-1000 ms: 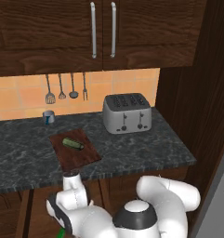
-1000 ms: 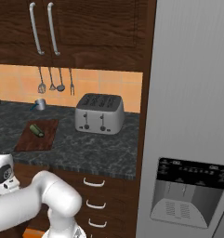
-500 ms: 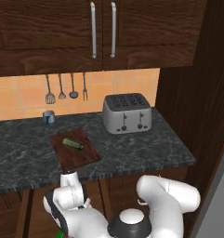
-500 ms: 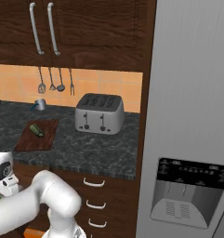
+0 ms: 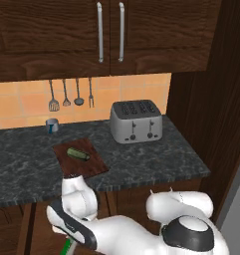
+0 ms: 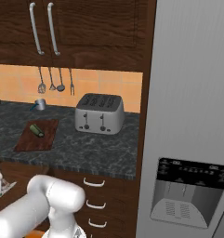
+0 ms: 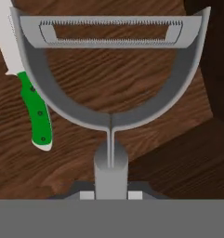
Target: Place the appropriate cutting tool for cutting the cucumber skin on the cutting board.
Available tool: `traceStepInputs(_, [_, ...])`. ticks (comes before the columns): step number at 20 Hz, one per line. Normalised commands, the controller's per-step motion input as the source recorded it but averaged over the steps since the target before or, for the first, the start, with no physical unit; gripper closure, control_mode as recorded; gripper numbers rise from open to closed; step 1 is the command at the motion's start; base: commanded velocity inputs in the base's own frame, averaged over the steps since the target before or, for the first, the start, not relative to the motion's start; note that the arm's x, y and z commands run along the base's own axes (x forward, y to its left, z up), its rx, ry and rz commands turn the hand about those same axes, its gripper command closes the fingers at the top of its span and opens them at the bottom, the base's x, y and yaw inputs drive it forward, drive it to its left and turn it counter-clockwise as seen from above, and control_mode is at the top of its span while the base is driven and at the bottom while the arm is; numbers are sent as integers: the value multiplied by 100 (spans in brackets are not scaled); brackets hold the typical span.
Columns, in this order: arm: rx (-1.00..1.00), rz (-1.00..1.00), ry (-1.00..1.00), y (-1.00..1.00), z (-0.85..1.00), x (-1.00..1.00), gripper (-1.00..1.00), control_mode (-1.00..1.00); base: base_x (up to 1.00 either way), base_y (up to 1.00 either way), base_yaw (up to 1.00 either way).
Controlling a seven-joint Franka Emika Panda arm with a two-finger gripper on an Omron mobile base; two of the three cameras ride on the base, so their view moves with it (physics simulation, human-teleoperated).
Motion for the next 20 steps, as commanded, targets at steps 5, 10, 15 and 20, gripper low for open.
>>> traceStepInputs(5, [-4,-18,-18,-2,100,-41,100,-100,0,0,0])
traceStepInputs(10, [-6,-21,-6,-12,100,7,100,-100,0,0,0])
traceStepInputs(15, [-15,-19,-4,-2,100,61,100,-100,0,0,0])
traceStepInputs(20, [-20,-15,-2,9,100,98,100,-100,0,0,0])
